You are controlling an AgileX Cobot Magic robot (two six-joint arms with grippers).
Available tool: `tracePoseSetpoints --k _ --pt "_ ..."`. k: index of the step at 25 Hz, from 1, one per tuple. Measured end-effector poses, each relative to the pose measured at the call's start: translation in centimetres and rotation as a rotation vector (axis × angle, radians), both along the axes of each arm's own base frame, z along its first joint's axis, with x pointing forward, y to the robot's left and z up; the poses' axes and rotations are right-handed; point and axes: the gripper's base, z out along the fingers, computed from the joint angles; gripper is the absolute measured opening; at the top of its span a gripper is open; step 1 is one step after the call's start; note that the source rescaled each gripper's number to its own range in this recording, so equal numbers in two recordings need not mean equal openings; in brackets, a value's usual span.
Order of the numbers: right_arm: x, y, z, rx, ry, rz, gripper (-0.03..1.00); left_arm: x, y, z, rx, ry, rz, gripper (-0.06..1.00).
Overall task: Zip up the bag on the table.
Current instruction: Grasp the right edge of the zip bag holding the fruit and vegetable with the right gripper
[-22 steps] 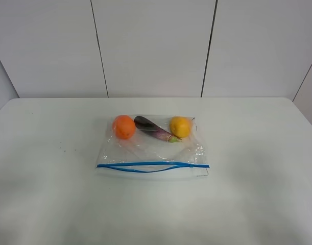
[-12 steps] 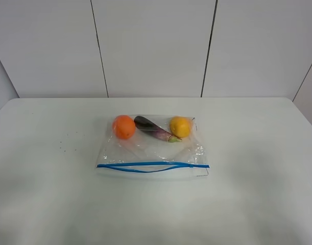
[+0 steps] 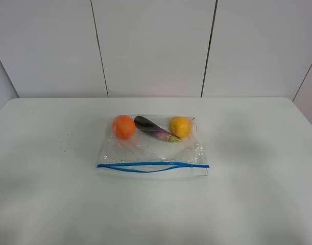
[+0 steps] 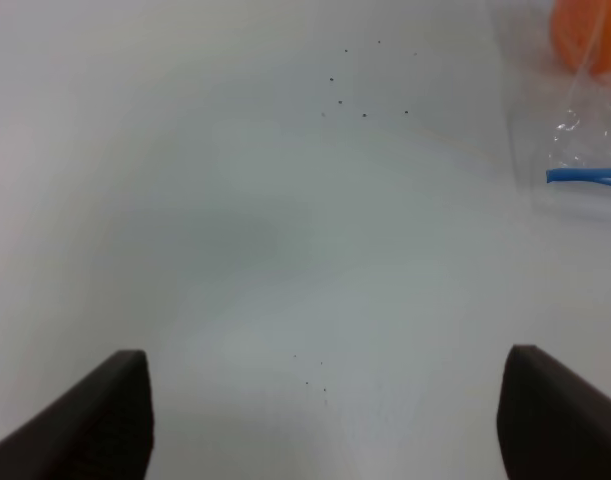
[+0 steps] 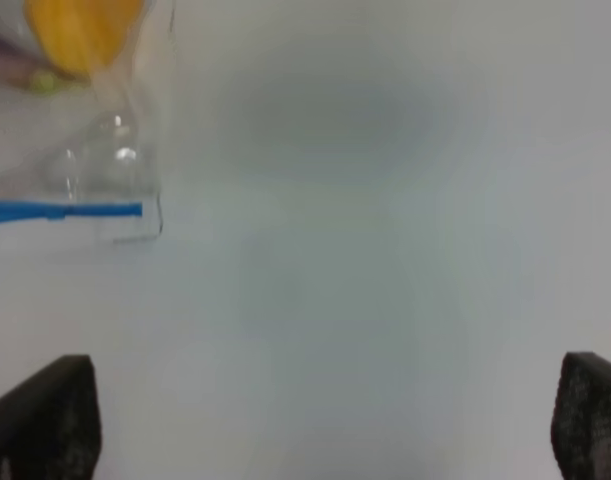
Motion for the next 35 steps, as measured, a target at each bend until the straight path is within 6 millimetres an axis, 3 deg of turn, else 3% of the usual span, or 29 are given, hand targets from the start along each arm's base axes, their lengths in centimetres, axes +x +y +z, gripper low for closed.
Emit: tracePoseSetpoints --k 6,13,22,30,35 --pt "8.1 0.7 -1.4 0.021 0.24 0.009 1.0 0.0 0.0 0.0 0.0 0.0 0.0 0.93" --pt "15.1 2.1 -6.9 0.101 0.423 0.08 1.0 0.0 0.0 0.0 0.0 0.0 0.0 0.93" --pt "19.4 4.4 -13.1 0.303 0.45 0.231 1.0 0.0 0.0 0.0 0.0 0.0 0.0 0.93" --pt "22.0 2.9 -17.1 0.545 0.438 0.33 1.0 0.0 0.0 0.0 0.0 0.0 0.0 0.93" --pt "24.0 3.4 -18.5 0.647 0.442 0.419 1.0 0.0 0.0 0.0 0.0 0.0 0.0 0.93"
